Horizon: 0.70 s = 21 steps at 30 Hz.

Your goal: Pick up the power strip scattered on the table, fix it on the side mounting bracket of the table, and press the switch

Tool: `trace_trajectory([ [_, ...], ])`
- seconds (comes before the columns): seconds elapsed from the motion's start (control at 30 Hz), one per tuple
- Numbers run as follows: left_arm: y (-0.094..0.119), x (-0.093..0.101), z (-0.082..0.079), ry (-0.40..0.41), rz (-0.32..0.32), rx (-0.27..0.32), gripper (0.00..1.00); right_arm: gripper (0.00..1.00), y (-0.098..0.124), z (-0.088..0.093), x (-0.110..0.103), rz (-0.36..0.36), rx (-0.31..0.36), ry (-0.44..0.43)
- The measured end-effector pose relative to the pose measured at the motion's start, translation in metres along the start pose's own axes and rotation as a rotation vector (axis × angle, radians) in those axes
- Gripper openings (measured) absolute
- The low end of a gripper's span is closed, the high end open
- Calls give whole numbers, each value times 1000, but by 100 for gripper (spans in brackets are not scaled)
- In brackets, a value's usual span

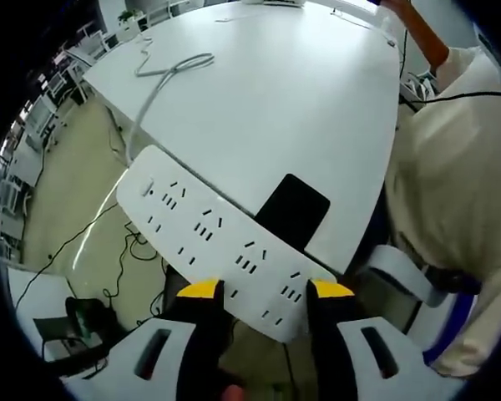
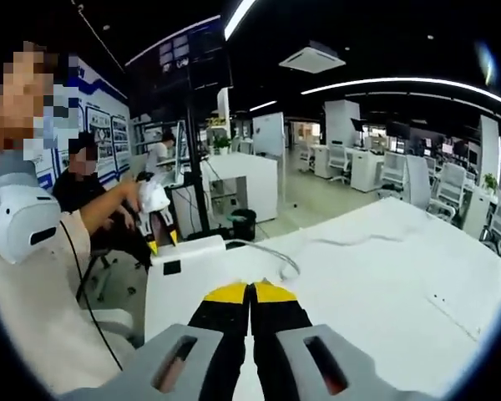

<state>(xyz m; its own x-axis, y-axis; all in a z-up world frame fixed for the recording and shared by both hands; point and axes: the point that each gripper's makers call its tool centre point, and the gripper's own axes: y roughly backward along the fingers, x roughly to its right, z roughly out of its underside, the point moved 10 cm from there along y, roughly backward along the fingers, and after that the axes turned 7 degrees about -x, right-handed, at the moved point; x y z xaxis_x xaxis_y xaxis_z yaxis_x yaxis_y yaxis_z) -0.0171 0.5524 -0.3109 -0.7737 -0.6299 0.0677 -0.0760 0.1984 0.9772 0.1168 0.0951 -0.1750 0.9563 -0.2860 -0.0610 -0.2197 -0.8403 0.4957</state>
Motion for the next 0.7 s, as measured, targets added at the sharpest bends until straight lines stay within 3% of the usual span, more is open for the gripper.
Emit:
trace_trajectory([
  [0.4, 0, 1, -1, -1, -1, -10, 44, 0, -28, -34, 0, -30, -20, 50],
  [0.7, 0, 1, -2, -1, -3, -10, 44, 0, -52, -45, 2, -84, -59, 38],
])
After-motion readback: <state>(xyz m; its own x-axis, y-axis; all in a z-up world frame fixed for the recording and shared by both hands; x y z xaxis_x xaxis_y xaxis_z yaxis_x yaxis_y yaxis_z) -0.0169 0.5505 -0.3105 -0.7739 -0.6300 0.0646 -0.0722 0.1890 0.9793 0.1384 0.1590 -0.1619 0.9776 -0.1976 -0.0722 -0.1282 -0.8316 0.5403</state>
